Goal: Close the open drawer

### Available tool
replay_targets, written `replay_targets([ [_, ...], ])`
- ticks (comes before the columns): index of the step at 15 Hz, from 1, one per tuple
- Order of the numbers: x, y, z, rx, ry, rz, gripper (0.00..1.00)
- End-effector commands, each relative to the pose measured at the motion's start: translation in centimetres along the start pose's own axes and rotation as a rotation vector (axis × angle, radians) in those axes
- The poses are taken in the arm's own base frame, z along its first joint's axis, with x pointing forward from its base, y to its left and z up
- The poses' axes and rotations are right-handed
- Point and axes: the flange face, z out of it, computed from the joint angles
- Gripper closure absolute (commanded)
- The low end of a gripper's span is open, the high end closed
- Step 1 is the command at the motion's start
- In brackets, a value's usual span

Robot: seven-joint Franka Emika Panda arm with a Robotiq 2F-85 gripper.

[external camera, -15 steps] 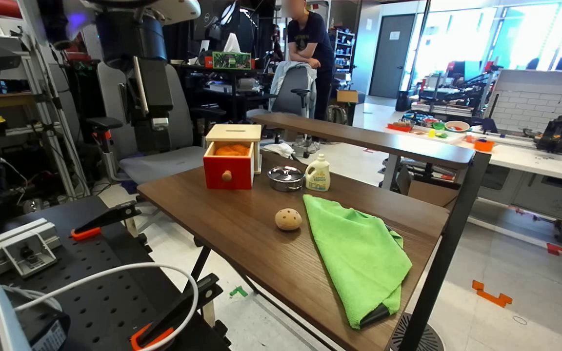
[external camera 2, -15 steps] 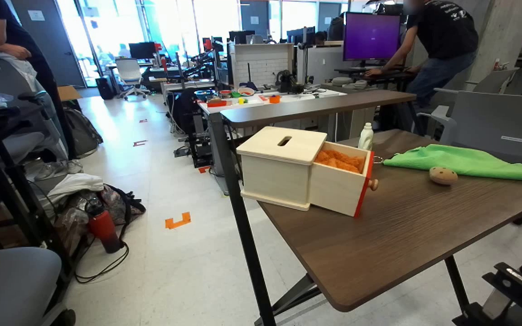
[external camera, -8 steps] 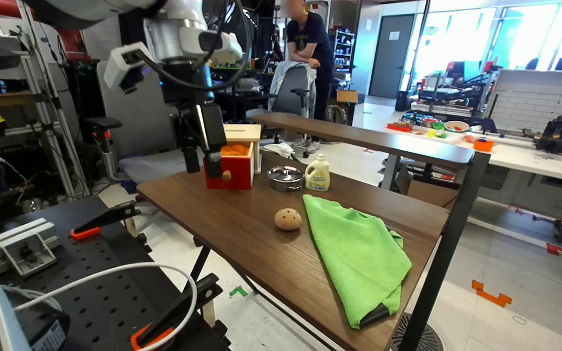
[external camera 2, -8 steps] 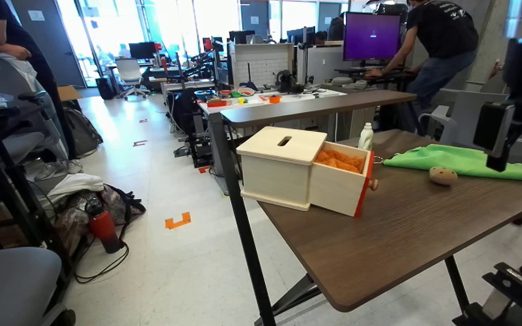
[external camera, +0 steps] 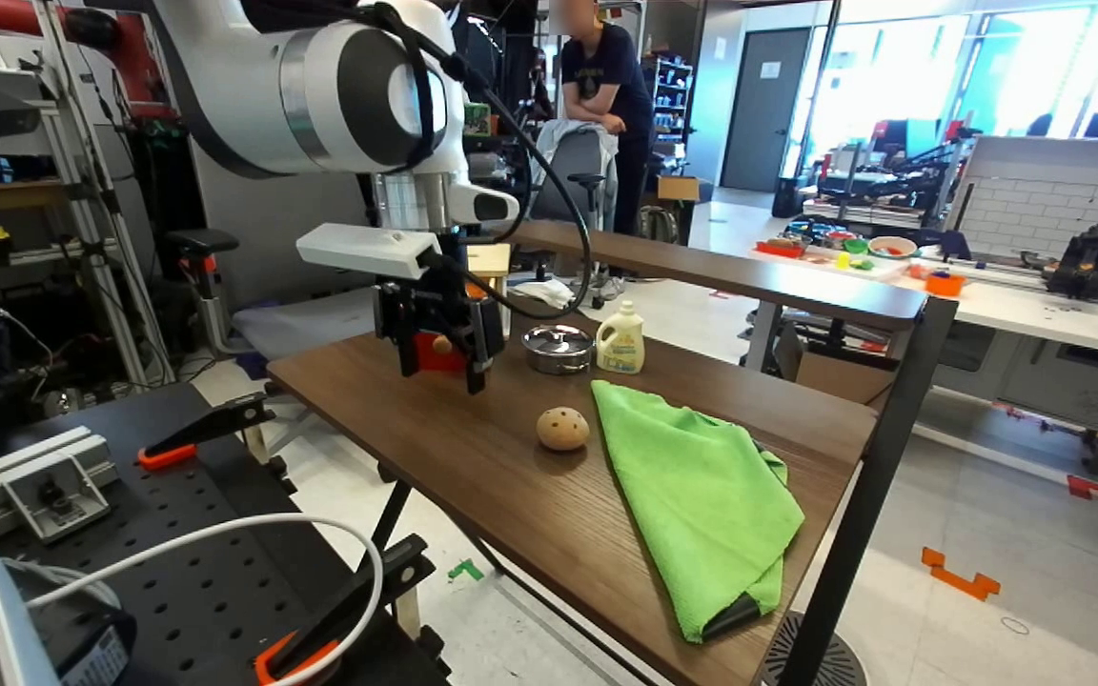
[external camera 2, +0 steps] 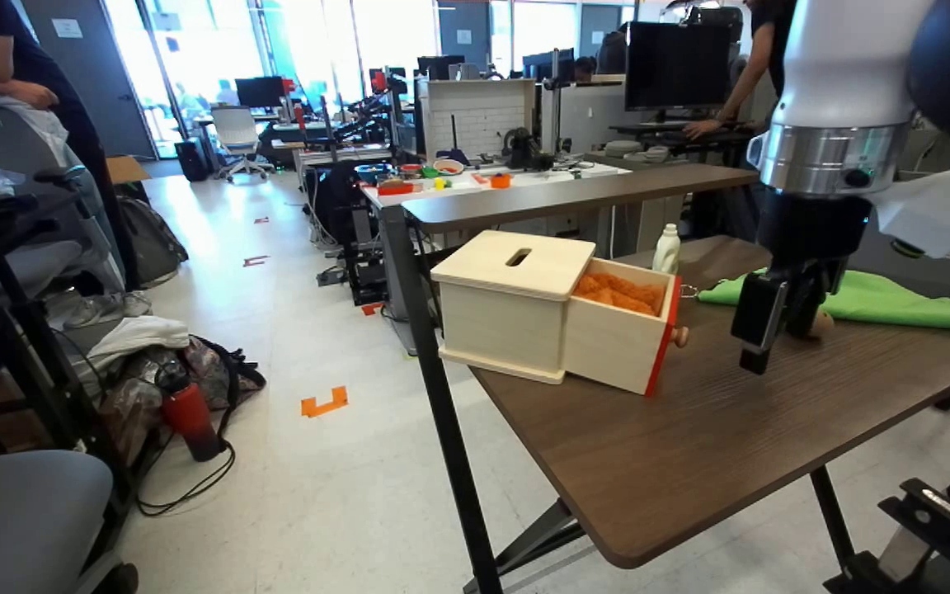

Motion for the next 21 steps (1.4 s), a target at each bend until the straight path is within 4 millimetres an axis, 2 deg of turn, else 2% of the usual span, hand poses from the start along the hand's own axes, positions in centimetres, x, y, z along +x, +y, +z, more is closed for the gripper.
replay_targets([
  [1,2.1,-1.4,0.9,0.062,0.027,-0.188,0.0],
  [4,3.3,-2.5,1.0,0.093,0.038,-0.342,0.0],
  [9,5.5,-3.6,1.5,0.129,0.05,-0.467,0.0],
  [15,8.2,-4.8,1.9,0.158,0.063,-0.506,0.0],
  [21,11.2,-6.4,1.0,0.179,0.087,-0.508,0.0],
])
